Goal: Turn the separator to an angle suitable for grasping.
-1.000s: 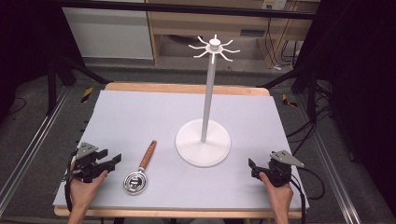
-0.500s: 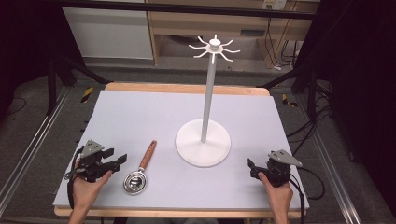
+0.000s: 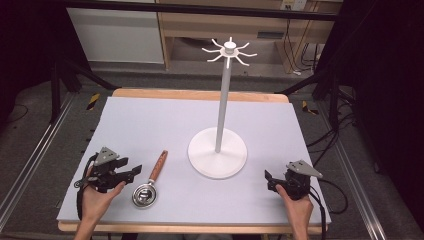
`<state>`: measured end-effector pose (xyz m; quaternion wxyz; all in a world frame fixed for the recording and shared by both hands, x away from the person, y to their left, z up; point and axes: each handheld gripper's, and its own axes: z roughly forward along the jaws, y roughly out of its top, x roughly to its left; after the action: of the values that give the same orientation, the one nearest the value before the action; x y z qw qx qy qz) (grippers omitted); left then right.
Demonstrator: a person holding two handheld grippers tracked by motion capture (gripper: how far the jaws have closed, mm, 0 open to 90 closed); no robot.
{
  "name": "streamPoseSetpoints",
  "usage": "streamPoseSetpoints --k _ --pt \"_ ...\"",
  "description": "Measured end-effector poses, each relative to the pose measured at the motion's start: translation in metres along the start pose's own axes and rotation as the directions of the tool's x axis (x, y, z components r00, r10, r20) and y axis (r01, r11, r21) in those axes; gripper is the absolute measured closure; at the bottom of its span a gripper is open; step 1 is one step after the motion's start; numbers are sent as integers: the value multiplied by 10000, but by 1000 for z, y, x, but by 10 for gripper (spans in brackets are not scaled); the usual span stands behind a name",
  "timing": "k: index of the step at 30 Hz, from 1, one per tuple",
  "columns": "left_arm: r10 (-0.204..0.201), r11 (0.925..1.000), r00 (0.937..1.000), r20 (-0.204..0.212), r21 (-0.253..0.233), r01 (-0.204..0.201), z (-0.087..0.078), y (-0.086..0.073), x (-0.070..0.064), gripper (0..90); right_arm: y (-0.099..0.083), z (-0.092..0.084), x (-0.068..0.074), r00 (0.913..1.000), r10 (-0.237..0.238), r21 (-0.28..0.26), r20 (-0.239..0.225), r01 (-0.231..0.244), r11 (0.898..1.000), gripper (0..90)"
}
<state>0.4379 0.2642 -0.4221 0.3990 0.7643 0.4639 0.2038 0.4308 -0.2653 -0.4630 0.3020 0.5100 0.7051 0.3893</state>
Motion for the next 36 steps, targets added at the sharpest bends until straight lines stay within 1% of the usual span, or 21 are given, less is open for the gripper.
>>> streamPoseSetpoints --k 3,6,11,12,17,23,25,26,27,30,33,34,36 --pt "135 9999 9999 86 -17 -135 -1 5 -2 384 0 0 0 10000 17 28 -13 -17 10000 61" --pt "117 9999 9997 217 -61 -116 -2 11 -4 385 0 0 0 10000 28 60 -46 -27 10000 61" --pt "271 9996 9990 368 4 -271 -1 18 -8 384 0 0 2 9999 61 156 -108 -59 9999 62" --pt "278 9996 9988 397 50 -281 0 21 -9 384 0 1 2 10000 -7 146 -90 9 9999 62" --pt "344 9991 9986 390 230 -354 6 27 -12 402 1 1 3 9999 -41 198 -149 44 9998 62" --pt "519 9969 9971 561 555 -550 15 28 -17 434 1 2 4 9998 -53 316 -202 59 9995 62" --pt "603 9948 9965 581 788 -648 19 28 -20 442 2 2 5 9997 -126 320 -208 133 9994 62" --pt "603 9948 9965 581 788 -648 19 28 -20 443 2 3 5 9996 -165 328 -215 172 9993 62" --pt "723 9924 9956 598 955 -778 24 27 -23 448 2 3 5 9996 -208 321 -188 214 9993 62" --pt "750 9884 9948 689 1270 -834 30 24 -26 453 2 3 6 9994 -217 399 -258 227 9989 62" --pt "797 9823 9942 718 1642 -906 36 21 -28 453 1 4 7 9992 -290 471 -259 302 9984 62" --pt "834 9788 9940 711 1813 -951 39 19 -29 453 1 4 7 9992 -317 478 -251 329 9983 62" --pt "916 9743 9938 637 2003 -1026 42 17 -29 453 1 4 7 9992 -302 506 -260 315 9982 63"
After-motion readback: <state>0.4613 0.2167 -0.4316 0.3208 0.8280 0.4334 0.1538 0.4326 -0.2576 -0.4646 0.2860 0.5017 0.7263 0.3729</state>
